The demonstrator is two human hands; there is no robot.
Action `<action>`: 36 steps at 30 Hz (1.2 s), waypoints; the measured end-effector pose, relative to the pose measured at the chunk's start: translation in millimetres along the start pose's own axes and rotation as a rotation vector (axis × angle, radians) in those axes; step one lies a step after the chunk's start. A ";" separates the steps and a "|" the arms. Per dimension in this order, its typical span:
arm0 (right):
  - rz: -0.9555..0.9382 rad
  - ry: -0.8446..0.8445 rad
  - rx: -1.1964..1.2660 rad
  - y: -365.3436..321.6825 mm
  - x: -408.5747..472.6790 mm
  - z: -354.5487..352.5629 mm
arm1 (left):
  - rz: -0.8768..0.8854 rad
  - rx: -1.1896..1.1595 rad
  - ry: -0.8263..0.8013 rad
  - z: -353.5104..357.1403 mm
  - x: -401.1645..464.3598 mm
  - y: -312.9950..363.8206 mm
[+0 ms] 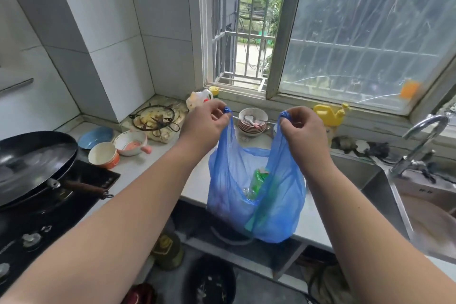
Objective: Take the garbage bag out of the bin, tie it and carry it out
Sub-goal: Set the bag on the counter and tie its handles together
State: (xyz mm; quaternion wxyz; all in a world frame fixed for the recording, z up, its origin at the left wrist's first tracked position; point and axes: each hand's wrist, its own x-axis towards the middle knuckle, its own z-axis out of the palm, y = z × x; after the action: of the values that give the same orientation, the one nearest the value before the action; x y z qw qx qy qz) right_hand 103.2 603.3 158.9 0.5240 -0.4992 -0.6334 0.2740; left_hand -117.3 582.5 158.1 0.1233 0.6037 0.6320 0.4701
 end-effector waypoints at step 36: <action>0.329 0.037 -0.212 111.1 124.9 73.9 | -0.172 -0.127 -0.266 75.0 166.1 -125.3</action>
State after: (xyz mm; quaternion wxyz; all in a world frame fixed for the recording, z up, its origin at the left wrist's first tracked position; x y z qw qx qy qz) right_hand 78.2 770.2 88.7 0.4282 -0.6533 -0.5588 0.2786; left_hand -184.1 783.3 93.8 0.2835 0.5951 0.6286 0.4128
